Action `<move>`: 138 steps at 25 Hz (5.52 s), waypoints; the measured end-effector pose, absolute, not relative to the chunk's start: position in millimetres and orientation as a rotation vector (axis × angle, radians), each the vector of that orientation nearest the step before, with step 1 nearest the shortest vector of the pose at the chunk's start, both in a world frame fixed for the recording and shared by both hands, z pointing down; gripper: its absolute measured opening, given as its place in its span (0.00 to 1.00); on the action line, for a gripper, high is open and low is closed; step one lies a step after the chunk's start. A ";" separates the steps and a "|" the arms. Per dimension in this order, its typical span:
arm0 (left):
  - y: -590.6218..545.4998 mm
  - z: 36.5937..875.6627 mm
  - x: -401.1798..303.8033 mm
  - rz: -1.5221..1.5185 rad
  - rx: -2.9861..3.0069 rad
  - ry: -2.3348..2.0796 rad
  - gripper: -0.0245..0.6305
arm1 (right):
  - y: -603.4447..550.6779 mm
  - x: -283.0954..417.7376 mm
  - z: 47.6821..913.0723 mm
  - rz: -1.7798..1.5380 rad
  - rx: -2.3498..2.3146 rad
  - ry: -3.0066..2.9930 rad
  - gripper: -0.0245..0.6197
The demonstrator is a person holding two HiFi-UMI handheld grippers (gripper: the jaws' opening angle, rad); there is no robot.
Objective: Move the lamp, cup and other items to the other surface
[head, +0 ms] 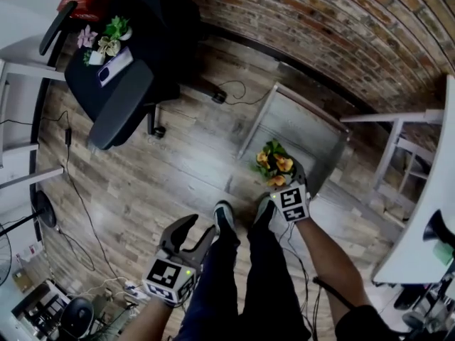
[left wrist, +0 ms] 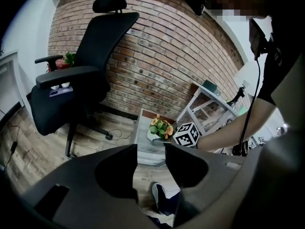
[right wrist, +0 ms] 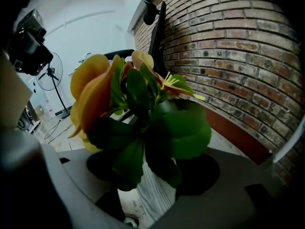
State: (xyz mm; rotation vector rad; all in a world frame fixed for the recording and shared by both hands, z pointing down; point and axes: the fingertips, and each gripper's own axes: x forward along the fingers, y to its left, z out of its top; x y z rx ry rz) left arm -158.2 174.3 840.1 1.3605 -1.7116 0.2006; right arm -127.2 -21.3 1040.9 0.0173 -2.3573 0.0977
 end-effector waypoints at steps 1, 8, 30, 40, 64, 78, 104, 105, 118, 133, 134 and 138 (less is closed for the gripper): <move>172.4 831.8 -158.9 0.211 1.376 -1.709 0.31 | -19.2 -125.9 1028.6 0.098 0.017 -2.360 0.55; 158.2 749.9 -153.7 0.206 1.488 -1.726 0.31 | -11.5 -107.7 913.0 0.152 0.062 -2.418 0.55; 145.6 496.5 -134.2 0.155 1.867 -1.838 0.29 | -4.5 31.9 563.9 0.231 0.507 -2.566 0.55; 148.4 506.0 -122.5 0.098 1.942 -1.770 0.29 | -33.2 122.2 529.5 0.258 0.868 -2.531 0.55; 94.4 466.3 66.0 0.223 1.846 -1.891 0.28 | -137.9 416.8 579.1 0.319 1.057 -2.465 0.55; 87.5 476.5 172.5 0.329 1.774 -1.868 0.28 | -252.2 589.9 622.9 0.329 1.251 -2.323 0.55; 201.3 456.2 55.7 0.156 1.831 -1.953 0.26 | -85.2 501.5 482.9 0.576 1.362 -2.556 0.37; 208.9 451.2 44.0 0.143 1.833 -1.967 0.25 | -76.3 484.8 469.2 0.559 1.337 -2.605 0.34; 251.0 363.8 -24.5 0.012 1.946 -2.106 0.22 | 58.7 245.9 334.8 0.152 0.975 -2.870 0.05; 223.0 300.5 36.8 0.220 2.074 -2.249 0.18 | 111.0 177.8 307.7 -0.066 0.627 -2.990 0.05; 218.2 296.9 39.5 0.219 2.085 -2.261 0.18 | 113.1 177.2 307.3 -0.079 0.608 -2.987 0.05; 207.8 295.6 53.2 0.216 2.063 -2.247 0.17 | 115.0 181.6 311.1 -0.113 0.565 -2.978 0.05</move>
